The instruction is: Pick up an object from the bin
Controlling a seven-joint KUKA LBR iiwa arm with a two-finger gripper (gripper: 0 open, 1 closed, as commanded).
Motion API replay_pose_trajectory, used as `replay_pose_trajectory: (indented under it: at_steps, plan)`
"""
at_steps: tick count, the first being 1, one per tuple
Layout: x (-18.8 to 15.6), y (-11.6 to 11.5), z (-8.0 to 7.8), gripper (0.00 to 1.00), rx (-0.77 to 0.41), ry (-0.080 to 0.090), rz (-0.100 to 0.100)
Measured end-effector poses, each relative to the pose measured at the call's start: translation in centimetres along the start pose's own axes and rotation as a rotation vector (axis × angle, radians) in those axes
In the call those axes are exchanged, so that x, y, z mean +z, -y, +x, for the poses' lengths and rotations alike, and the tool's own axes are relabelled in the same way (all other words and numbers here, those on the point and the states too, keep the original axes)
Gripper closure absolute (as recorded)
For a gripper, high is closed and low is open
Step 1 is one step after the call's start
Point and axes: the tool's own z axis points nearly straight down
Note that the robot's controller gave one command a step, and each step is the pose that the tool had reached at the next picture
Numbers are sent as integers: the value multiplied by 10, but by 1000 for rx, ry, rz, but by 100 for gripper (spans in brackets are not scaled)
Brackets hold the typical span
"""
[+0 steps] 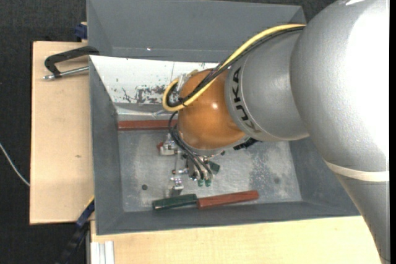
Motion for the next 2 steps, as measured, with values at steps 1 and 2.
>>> replay_pose_trajectory:
  at_steps: [1,2]
  plan:
    - [-2,54,-15,0,-9,1,-1]
    - [2,85,-12,0,55,1,4]
